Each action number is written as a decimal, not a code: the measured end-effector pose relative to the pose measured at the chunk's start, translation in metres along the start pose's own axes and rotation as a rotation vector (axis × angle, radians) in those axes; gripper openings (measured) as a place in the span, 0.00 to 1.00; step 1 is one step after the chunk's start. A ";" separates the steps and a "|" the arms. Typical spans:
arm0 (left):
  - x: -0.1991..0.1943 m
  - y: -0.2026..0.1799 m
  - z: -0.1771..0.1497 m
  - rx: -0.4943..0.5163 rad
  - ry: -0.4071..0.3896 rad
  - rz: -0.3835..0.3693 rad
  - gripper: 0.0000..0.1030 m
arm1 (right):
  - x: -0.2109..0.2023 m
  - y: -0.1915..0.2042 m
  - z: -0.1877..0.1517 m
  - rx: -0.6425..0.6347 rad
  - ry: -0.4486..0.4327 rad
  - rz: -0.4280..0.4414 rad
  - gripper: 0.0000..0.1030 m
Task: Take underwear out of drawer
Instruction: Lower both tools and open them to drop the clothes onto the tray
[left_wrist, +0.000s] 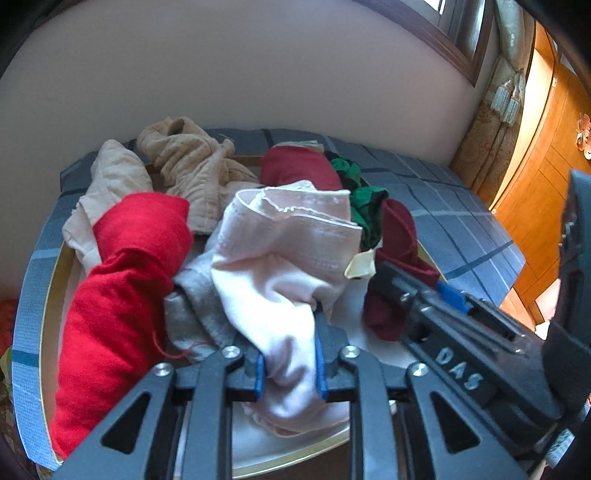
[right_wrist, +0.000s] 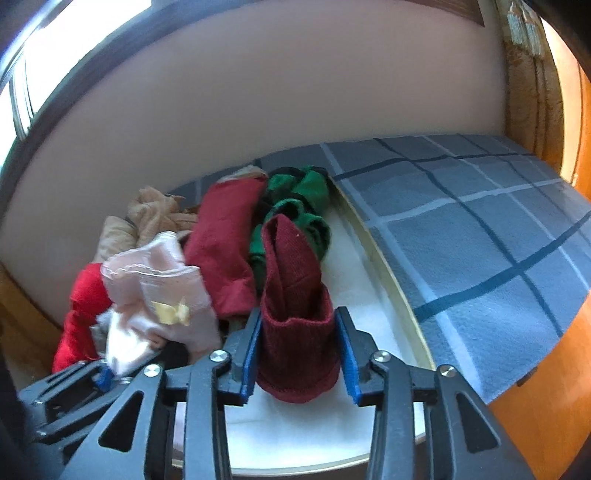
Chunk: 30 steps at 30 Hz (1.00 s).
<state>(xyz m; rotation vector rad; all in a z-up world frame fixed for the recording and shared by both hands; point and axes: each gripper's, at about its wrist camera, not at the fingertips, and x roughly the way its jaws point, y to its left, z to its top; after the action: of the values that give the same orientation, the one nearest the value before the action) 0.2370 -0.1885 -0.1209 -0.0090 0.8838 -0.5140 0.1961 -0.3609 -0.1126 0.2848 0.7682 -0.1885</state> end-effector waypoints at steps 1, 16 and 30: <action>-0.002 0.001 0.000 0.001 0.000 0.002 0.24 | -0.002 0.000 0.001 0.003 -0.010 0.002 0.40; -0.057 0.003 0.000 0.093 -0.202 0.113 1.00 | -0.064 -0.004 0.005 0.061 -0.250 0.082 0.64; -0.054 0.018 -0.012 0.057 -0.156 0.201 1.00 | -0.064 -0.007 -0.007 0.088 -0.204 0.066 0.64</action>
<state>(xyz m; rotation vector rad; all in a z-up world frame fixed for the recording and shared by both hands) 0.2081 -0.1466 -0.0928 0.0898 0.7085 -0.3454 0.1442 -0.3606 -0.0735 0.3679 0.5482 -0.1865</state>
